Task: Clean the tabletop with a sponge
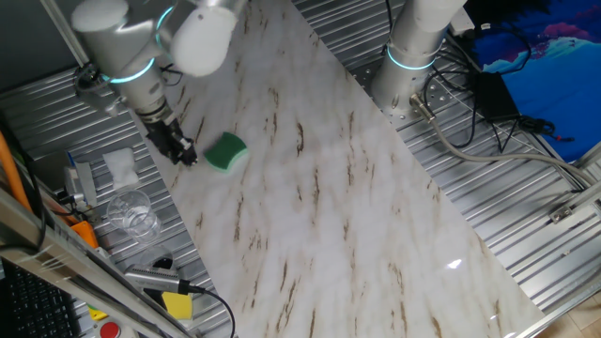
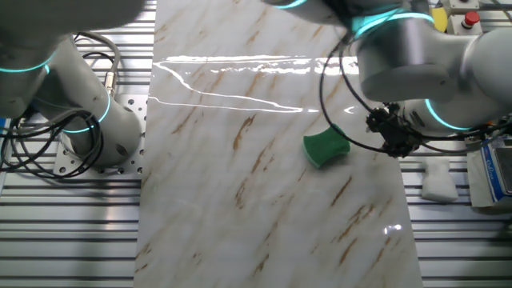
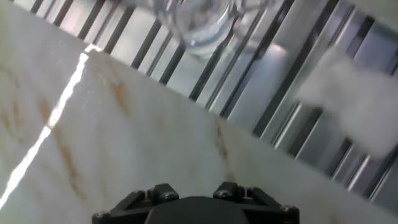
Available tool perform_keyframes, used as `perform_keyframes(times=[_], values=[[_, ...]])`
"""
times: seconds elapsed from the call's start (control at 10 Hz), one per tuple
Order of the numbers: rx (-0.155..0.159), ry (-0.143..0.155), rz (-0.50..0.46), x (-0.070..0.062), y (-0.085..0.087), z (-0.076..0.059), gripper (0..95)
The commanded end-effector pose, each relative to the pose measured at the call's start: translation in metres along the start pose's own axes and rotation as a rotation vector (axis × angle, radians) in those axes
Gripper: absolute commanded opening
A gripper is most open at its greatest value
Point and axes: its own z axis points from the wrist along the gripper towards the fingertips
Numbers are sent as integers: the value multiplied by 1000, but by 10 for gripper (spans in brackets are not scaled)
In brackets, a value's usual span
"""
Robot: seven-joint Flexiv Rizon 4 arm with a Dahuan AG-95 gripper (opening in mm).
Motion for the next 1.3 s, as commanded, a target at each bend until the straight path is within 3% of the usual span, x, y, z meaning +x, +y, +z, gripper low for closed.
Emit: perform_keyframes(times=[0.1, 0.2, 0.3, 0.5, 0.6, 0.7, 0.9, 1.0, 1.1, 1.3], values=[[4, -6, -43, 6, 3, -3, 0], [15, 15, -50, 6, 4, -3, 0], [2, 33, -36, 6, 4, -2, 0], [-9, 10, 27, 6, 4, -2, 0], [2, 10, 73, 6, 4, -2, 0], [27, 21, 124, 6, 4, -2, 0], [91, 18, 134, 6, 4, -2, 0], [111, 36, 103, 9, -8, -9, 0], [108, 44, 68, 15, -29, -18, 0], [104, 45, 9, 35, -97, -36, 0]])
